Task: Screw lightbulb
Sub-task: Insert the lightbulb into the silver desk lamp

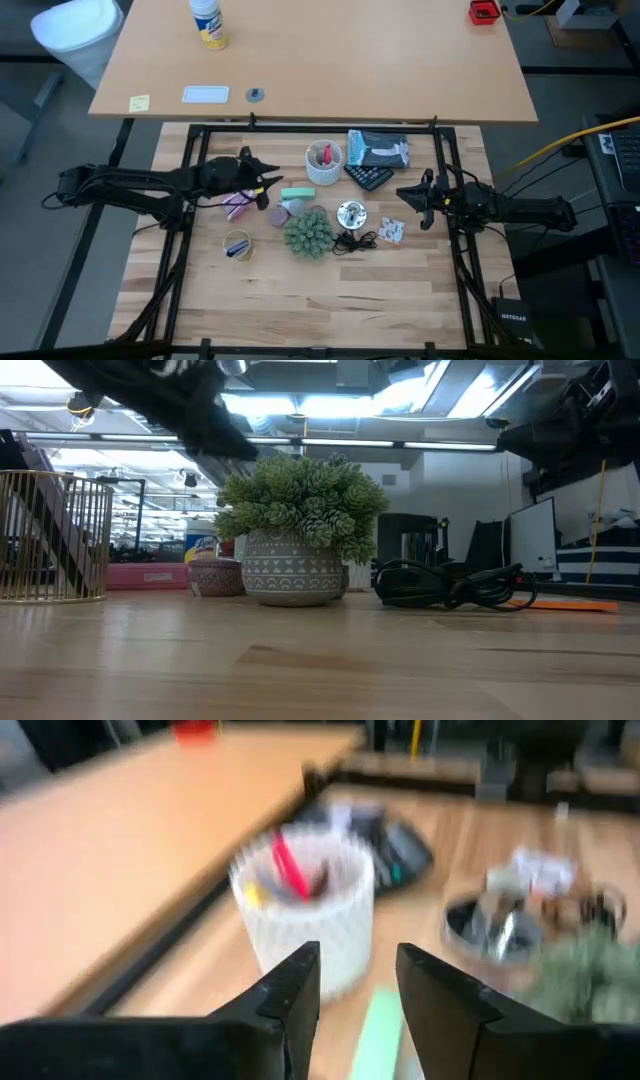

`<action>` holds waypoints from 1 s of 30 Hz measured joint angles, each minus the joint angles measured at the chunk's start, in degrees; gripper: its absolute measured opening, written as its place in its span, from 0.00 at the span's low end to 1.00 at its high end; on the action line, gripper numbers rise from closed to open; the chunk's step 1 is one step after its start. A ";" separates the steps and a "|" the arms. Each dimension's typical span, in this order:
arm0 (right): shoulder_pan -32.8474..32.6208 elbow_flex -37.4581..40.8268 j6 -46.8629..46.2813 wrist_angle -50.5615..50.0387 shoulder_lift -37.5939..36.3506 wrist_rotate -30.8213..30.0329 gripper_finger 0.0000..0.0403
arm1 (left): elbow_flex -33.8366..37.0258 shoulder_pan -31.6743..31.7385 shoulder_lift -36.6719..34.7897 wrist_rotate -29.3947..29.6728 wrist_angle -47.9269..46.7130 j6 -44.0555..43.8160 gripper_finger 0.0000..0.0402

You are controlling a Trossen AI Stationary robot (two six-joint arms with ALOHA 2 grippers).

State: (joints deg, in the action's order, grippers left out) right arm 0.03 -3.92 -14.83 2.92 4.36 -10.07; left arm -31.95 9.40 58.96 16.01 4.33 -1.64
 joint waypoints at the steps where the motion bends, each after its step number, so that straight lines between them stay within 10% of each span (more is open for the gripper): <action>1: -0.02 0.00 0.00 0.00 0.02 0.00 0.13 | -0.14 0.38 0.80 -1.34 -1.22 -0.97 0.31; 9: -0.02 -0.02 -0.03 0.00 0.02 0.00 0.13 | -1.99 2.45 9.89 -12.43 -9.91 -3.05 0.33; 30: 0.00 -0.02 -0.07 -0.03 0.02 0.02 0.13 | -9.06 0.81 22.81 -13.26 -11.68 2.08 0.39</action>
State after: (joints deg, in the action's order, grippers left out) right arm 0.03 -3.95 -14.90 2.89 4.38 -10.04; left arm -41.01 10.22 81.77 2.75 -7.35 0.44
